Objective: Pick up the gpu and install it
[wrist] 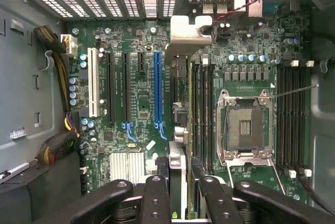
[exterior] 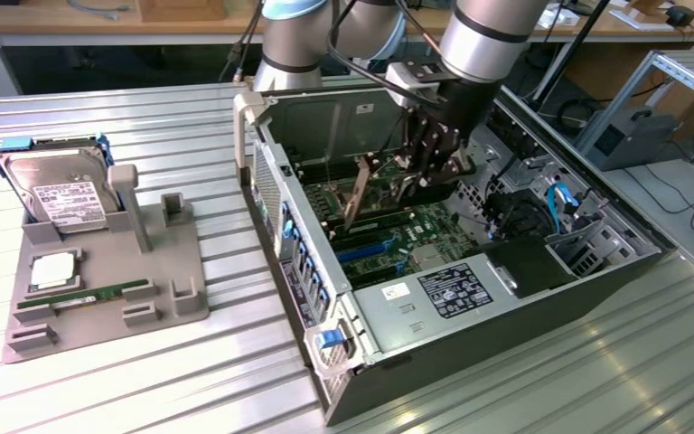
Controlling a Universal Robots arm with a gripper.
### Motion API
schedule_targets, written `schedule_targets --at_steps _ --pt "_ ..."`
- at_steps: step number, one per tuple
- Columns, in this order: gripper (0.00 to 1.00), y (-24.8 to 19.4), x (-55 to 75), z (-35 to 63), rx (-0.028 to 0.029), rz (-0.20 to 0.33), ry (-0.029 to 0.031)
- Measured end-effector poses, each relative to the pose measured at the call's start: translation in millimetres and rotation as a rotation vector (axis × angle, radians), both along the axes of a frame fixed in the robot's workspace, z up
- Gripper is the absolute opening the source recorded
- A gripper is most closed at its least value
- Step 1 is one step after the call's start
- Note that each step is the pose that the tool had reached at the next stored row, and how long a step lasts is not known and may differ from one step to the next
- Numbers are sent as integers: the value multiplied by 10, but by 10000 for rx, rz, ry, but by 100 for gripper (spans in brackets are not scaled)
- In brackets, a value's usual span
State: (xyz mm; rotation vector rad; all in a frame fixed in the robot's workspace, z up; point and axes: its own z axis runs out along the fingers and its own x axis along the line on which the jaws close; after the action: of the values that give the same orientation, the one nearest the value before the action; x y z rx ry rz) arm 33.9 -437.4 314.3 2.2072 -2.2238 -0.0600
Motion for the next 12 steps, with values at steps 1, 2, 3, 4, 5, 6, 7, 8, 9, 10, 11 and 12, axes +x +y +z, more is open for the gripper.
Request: schedule_targets --at_steps 1,2,3,4,5,6,7,8,9,10,11,12 --pt "27 -1 -2 -2 0 0 0" --pt "27 -2 -3 -5 0 0 0" --pt "27 -4 -5 -8 0 0 0" --pt "27 -6 -7 -11 0 0 0" --pt "27 -8 -9 -14 0 0 0" --pt "27 -10 -10 -17 -1 0 0" --pt "27 -12 -11 -19 0 0 0" --pt "27 -14 -12 -22 0 0 0" --pt "27 -15 -13 -25 -1 -1 0" --pt "27 -17 -14 -27 -1 0 0" --pt "27 -18 -14 -29 0 0 0" --pt "27 -21 -15 -31 -1 0 0"
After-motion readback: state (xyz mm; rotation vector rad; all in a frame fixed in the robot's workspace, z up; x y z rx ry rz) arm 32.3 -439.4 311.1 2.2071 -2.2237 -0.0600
